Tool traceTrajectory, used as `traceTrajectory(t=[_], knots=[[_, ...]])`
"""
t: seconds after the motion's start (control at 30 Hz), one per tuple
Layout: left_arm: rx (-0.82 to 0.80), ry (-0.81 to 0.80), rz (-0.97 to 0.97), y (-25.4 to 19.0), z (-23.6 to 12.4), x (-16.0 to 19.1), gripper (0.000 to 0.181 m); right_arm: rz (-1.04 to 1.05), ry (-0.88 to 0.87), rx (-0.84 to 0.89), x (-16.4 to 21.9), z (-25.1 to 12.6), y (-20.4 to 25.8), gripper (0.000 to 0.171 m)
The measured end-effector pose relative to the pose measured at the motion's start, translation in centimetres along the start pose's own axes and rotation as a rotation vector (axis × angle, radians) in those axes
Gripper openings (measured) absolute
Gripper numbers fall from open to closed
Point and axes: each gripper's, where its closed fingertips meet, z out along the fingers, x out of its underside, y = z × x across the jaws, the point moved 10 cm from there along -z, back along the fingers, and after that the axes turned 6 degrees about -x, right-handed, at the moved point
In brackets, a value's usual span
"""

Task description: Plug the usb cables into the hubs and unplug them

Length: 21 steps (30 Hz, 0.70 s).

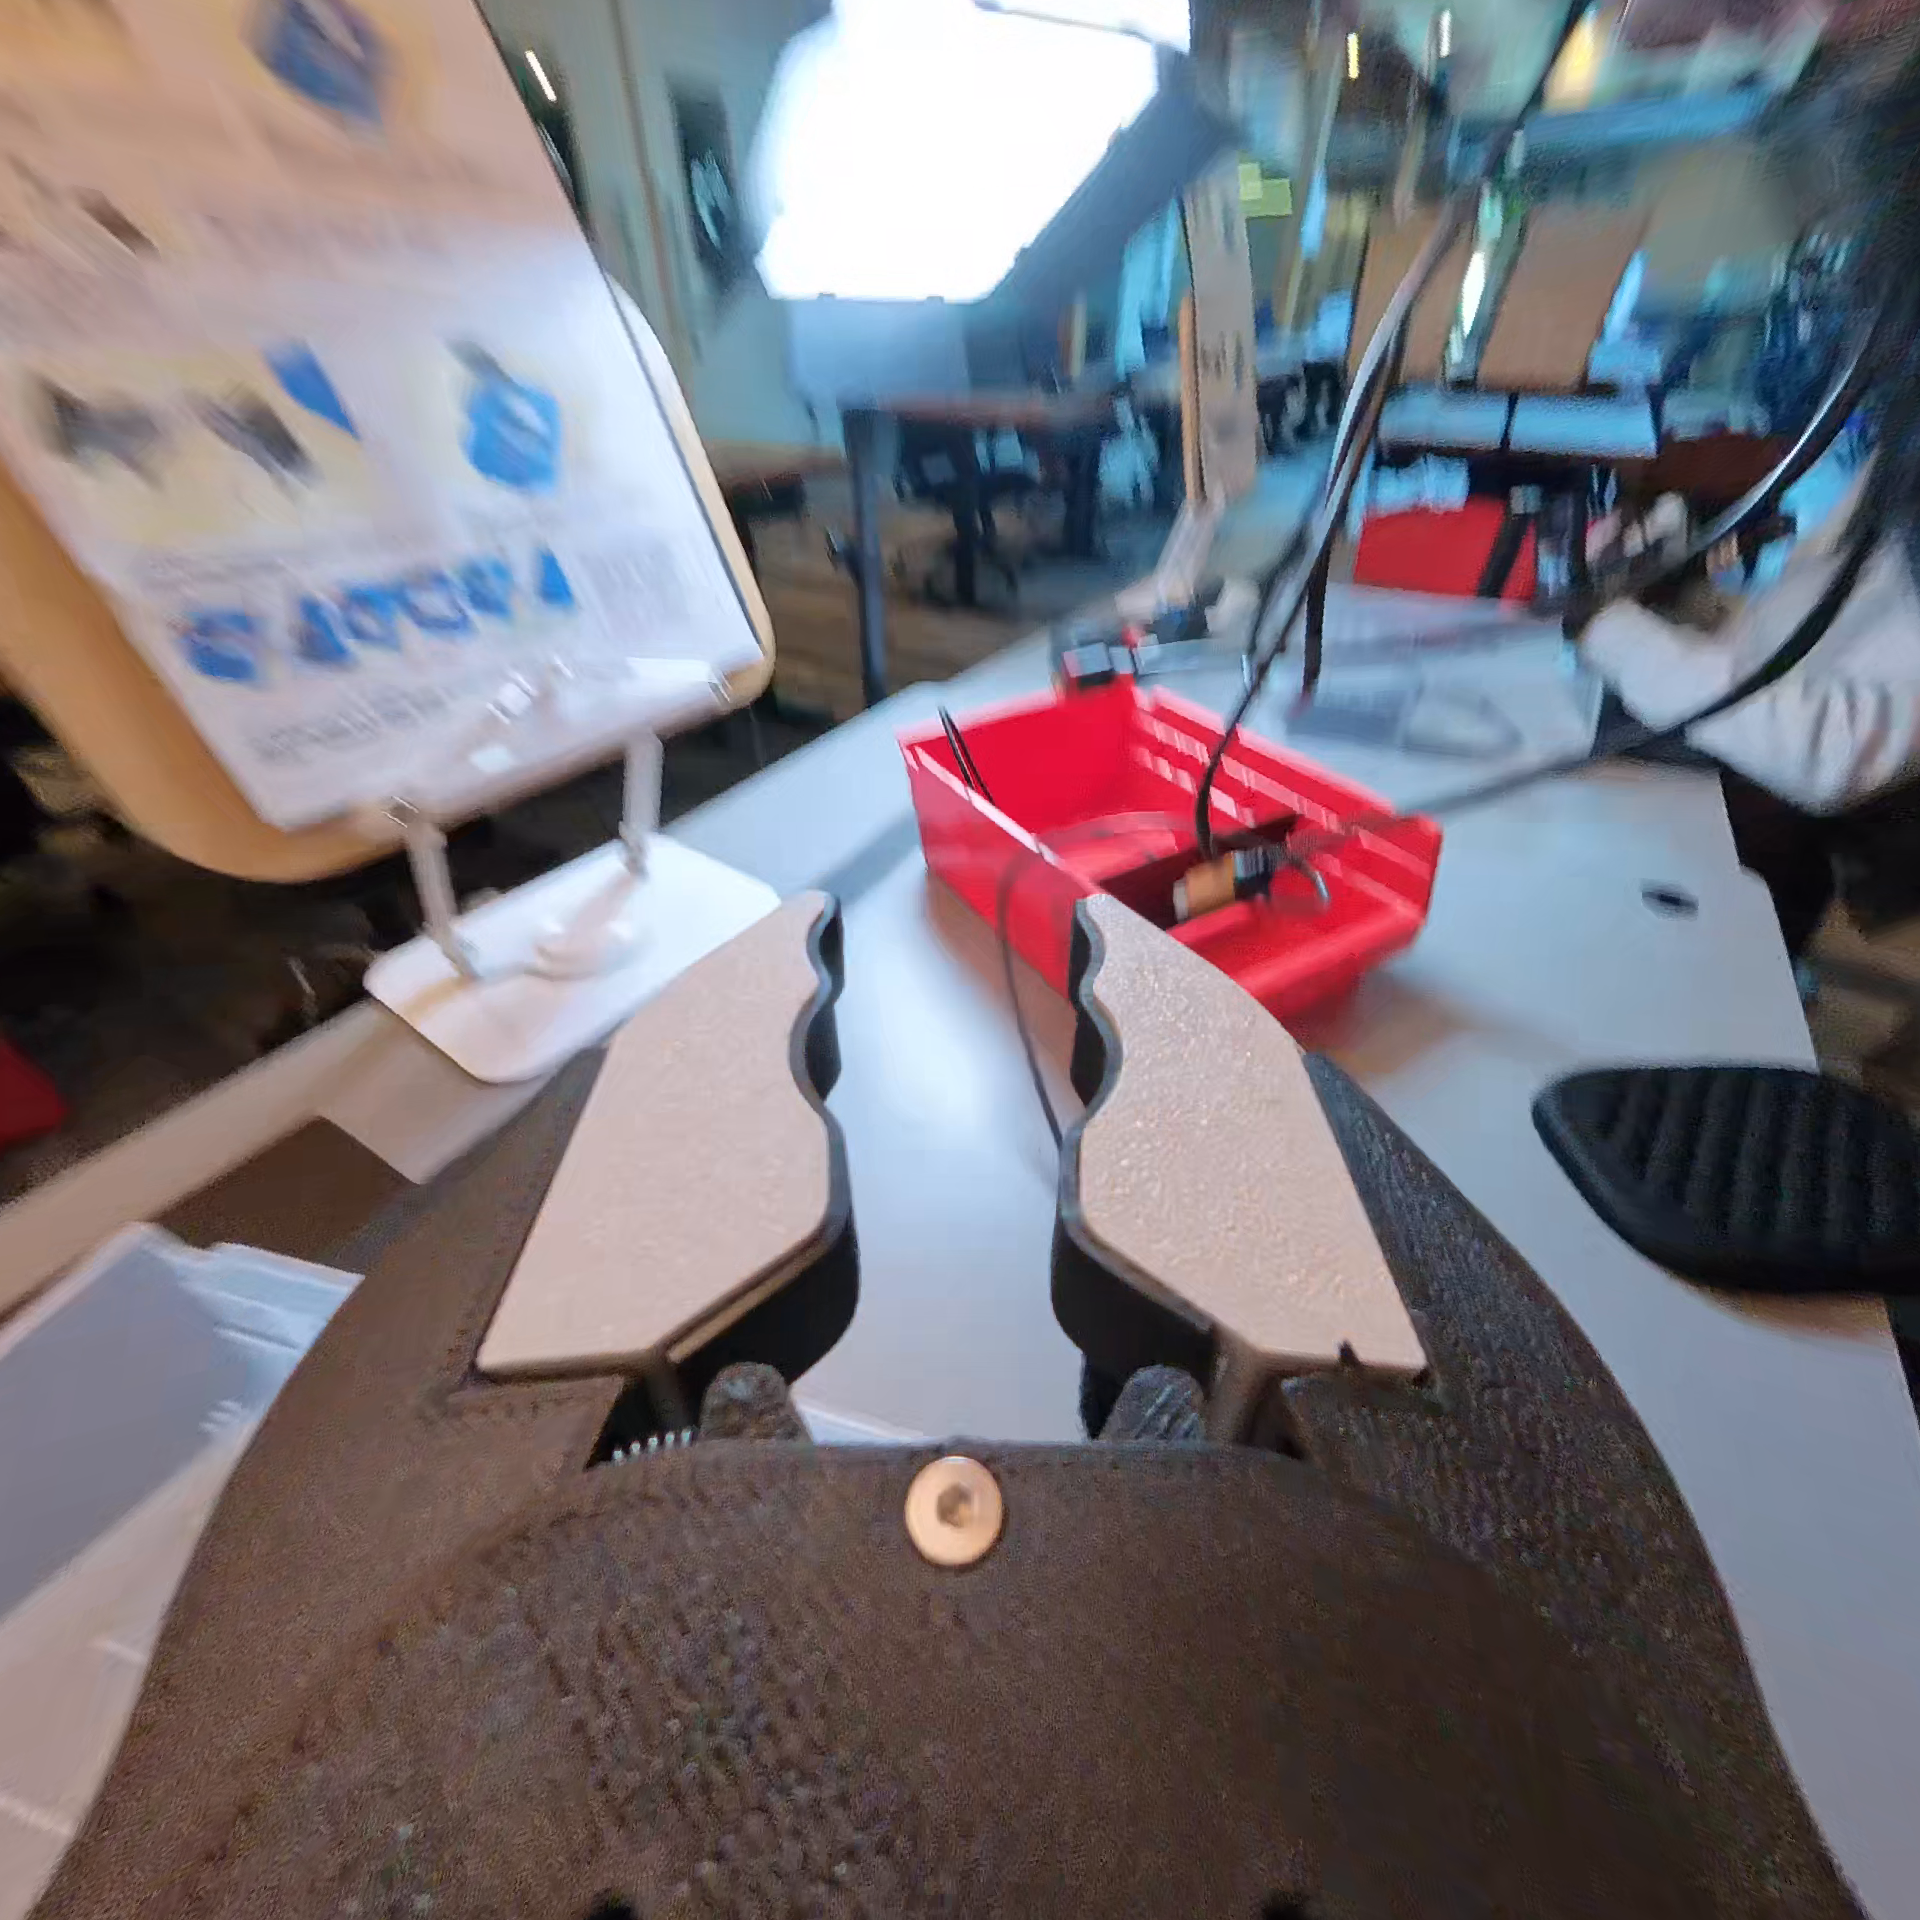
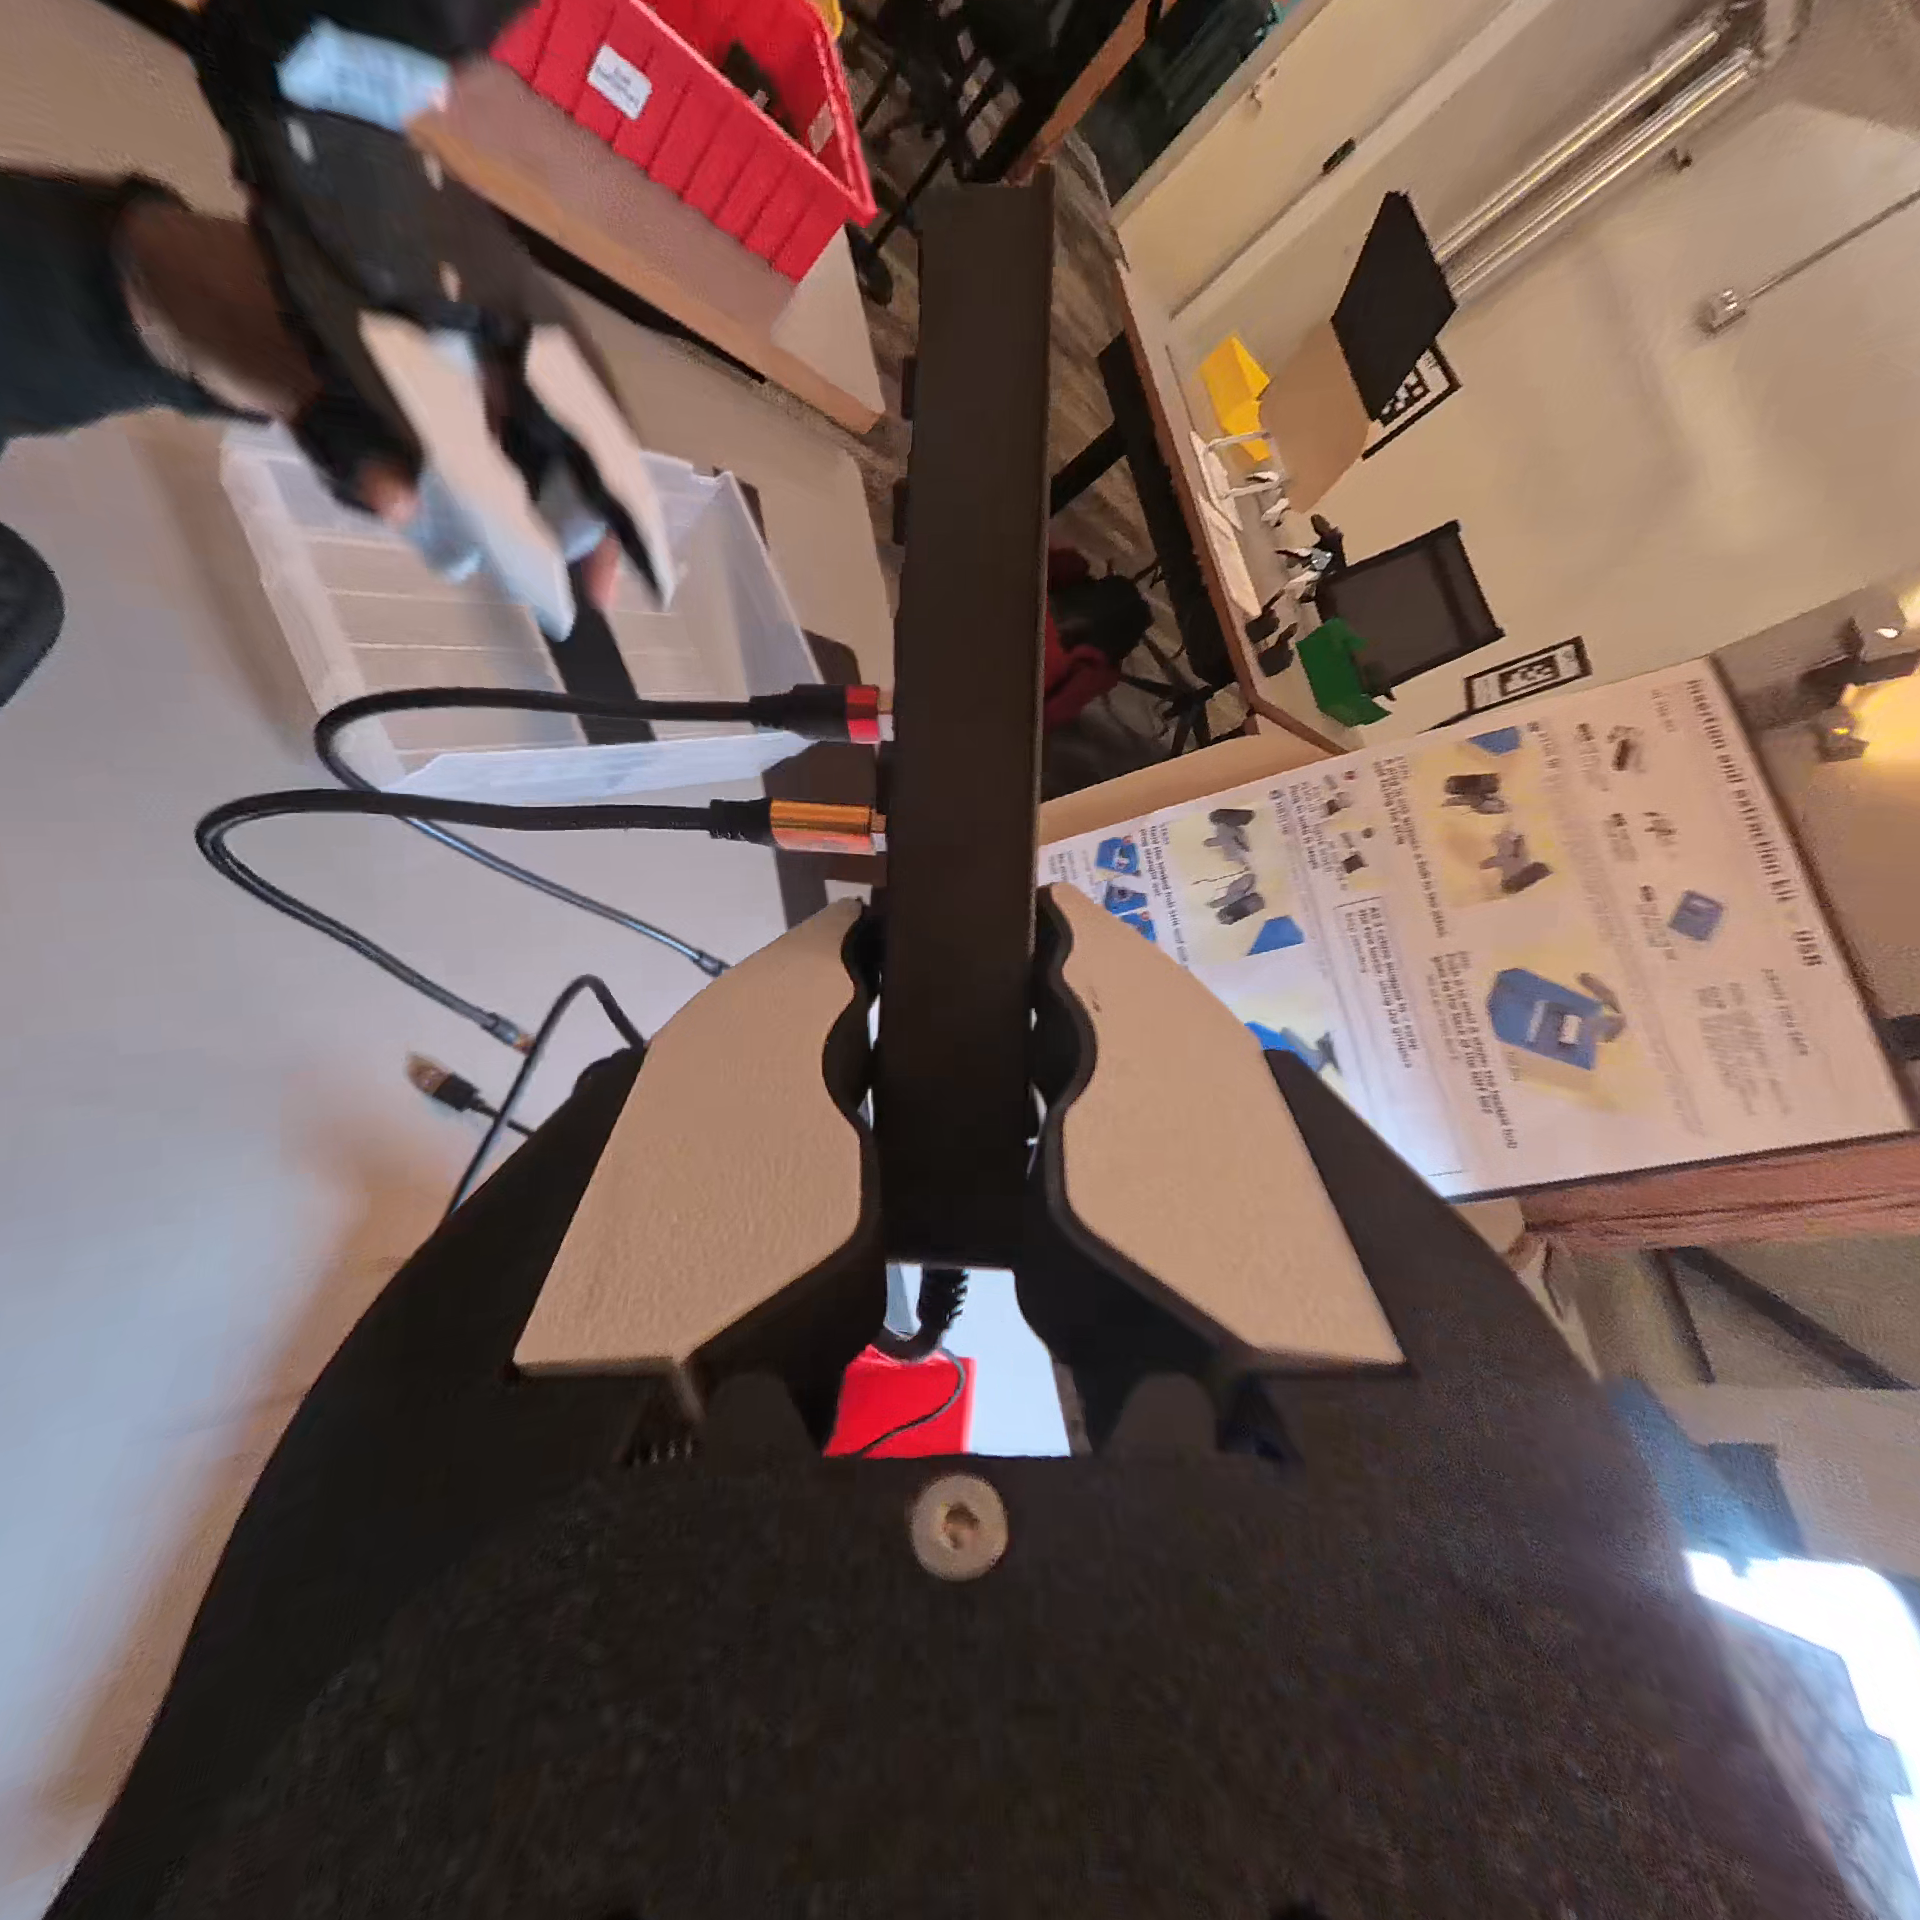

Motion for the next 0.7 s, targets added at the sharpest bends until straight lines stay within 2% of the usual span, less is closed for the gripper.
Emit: traceTrajectory(t=[0.1, 0.23, 0.37, 0.43, 0.47, 0.53, 0.63, 0.7], knots=[[0.018, 0.189, 0.041, -2.0, 5.4, 2.9, 0.044, -0.007, 0.001, 0.040, -0.5, -1.2, -1.0, 0.027], [-0.007, 0.476, 0.037, -4.7, 12.1, 8.7, 0.051, 0.013, -0.032, 0.067, -0.3, -2.3, -1.5, 0.027], [-0.061, 0.700, 0.076, -6.0, 17.0, 14.7, 0.055, 0.046, -0.109, 0.059, 0.2, -3.0, -1.1, 0.027], [-0.082, 0.781, 0.143, -6.4, 18.3, 16.4, 0.053, 0.067, -0.157, 0.052, 0.5, -3.4, -0.8, 0.027], [-0.074, 0.765, 0.166, -6.6, 18.6, 16.5, 0.042, 0.078, -0.182, 0.045, 0.6, -3.6, -0.6, 0.027], [-0.068, 0.787, 0.262, -6.9, 18.7, 16.5, 0.010, 0.099, -0.234, 0.035, 1.0, -4.1, -0.3, 0.027], [-0.059, 0.797, 0.275, -6.2, 17.8, 16.2, 0.006, 0.143, -0.314, -0.002, 1.9, -4.8, 0.2, 0.026], [-0.063, 0.707, 0.196, -5.1, 16.3, 14.1, 0.004, 0.159, -0.327, -0.053, 2.9, -5.0, 1.2, 0.027]])
